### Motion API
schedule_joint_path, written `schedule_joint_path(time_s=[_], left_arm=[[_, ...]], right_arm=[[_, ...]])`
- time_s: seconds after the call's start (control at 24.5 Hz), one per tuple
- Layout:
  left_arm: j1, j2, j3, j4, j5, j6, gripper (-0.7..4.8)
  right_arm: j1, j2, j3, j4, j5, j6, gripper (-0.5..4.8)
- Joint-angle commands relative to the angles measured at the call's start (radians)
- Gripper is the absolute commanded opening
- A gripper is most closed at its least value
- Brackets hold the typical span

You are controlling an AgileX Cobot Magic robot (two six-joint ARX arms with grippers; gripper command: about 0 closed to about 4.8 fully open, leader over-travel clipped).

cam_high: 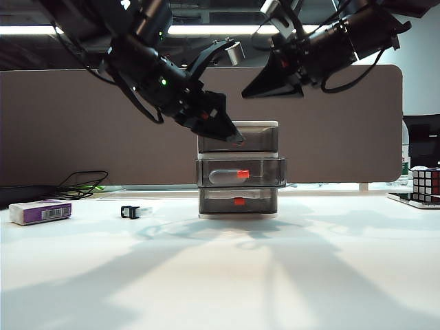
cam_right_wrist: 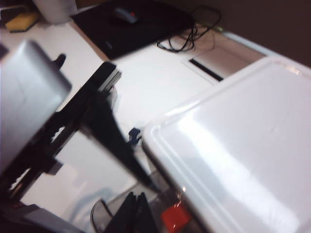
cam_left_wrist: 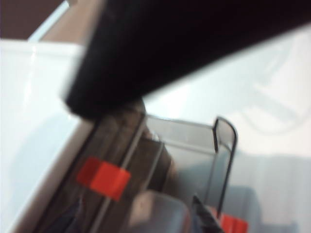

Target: Open the second layer of the drawer on the table, pick up the earphone case on the table and put it in, and finally close the drawer.

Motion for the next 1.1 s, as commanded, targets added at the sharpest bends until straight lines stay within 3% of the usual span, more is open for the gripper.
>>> schedule_joint_path(time_s=[0.04, 0.16, 0.2, 0.41, 0.65, 1.1], left_arm=[[-0.006, -0.071, 0.006, -0.107, -0.019, 0.001, 2.37], [-0.006, -0.125, 0.006, -0.191, 0.008, 0.0, 2.37], [-0.006, -0.147, 0.006, -0.24, 0.047, -0.004, 2.11], [-0.025, -0.159, -0.025, -0.375, 0.161, 0.001, -0.06], [-0.077, -0.157, -0.134, -0.24, 0.09, 0.026, -0.06], [-0.077, -0.046, -0.154, -0.036, 0.089, -0.031, -0.06]], right_arm=[[0.002, -0.011, 0.043, 0.04, -0.005, 0.028, -0.05], [0.002, -0.005, 0.082, 0.048, 0.006, 0.028, -0.05], [0.002, 0.011, 0.118, 0.049, 0.013, 0.028, -0.05], [0.003, 0.126, 0.275, 0.001, 0.025, 0.034, -0.05], [0.006, 0.218, 0.366, -0.021, 0.025, 0.059, -0.05], [0.01, 0.28, 0.389, -0.059, 0.029, 0.058, -0.05]])
